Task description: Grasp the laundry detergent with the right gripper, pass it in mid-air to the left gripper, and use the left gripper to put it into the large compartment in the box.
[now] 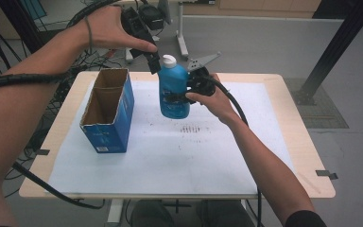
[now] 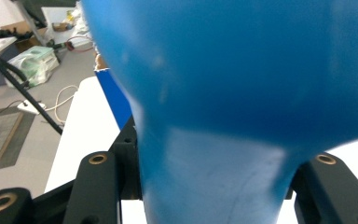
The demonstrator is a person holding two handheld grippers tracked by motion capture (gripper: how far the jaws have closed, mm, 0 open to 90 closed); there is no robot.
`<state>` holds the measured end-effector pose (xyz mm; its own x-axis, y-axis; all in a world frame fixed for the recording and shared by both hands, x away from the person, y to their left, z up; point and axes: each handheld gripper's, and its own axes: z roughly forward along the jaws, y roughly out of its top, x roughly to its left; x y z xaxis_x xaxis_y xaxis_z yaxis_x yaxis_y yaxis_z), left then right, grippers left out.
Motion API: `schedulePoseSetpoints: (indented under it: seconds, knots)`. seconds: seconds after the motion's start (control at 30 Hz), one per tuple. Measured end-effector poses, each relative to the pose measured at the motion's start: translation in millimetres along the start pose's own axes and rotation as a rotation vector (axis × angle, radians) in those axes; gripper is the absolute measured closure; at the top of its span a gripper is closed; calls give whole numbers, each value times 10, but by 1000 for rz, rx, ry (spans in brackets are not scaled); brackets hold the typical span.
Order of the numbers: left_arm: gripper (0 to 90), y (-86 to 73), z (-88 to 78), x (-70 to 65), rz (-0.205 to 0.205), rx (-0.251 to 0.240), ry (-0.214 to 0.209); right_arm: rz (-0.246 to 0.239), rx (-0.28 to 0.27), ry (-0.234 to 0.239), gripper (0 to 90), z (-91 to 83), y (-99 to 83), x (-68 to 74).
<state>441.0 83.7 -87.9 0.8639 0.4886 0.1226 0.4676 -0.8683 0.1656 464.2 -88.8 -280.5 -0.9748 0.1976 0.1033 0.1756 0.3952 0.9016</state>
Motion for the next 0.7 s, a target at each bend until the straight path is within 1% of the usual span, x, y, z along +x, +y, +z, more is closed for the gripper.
schedulePoseSetpoints:
  seconds: [0.03, 0.07, 0.1, 0.13, 0.17, 0.2, 0.23, 0.27, 0.3, 0.33, 0.4, 0.5, 0.57, 0.63, 0.7]
  knots:
    - [58, 10, 33, -53, 20, 4, 0, -9, 1, 15, 456, 33, 3, 19]
    - [59, 10, 33, -53, 20, 4, 0, -9, 1, 15, 456, 33, 3, 19]
    - [59, 12, 41, -66, 25, 6, -1, -17, -1, 27, 456, 64, 2, 39]
    - [59, 21, 67, -107, 36, 8, -9, -24, -1, 35, 456, 84, 1, 56]
    - [59, 21, 67, -107, 36, 8, -9, -32, 0, 42, 456, 100, -1, 70]
    - [59, 25, 110, -148, 51, 15, -19, -39, 3, 49, 456, 115, -2, 87]
    - [59, 25, 110, -148, 51, 15, -19, -39, 3, 49, 456, 115, -2, 87]
    - [59, 24, 132, -164, 55, 21, -23, -54, 6, 58, 456, 136, -6, 108]
    - [59, 19, 177, -192, 65, 39, -18, -63, 12, 71, 456, 162, -11, 138]
    - [59, 19, 177, -192, 65, 39, -18, -63, 12, 71, 456, 162, -11, 138]
    - [59, 14, 208, -215, 77, 52, -18, -73, 12, 97, 456, 207, -19, 193]
    - [60, 8, 235, -238, 84, 59, -23, -82, 14, 105, 456, 233, -20, 220]
    - [61, 4, 252, -264, 99, 60, -35, -92, 18, 112, 455, 255, -21, 241]
    - [62, 4, 274, -286, 113, 61, -47, -91, 15, 120, 455, 270, -28, 248]
    - [63, 5, 285, -291, 117, 63, -46, -90, 14, 121, 455, 273, -31, 248]
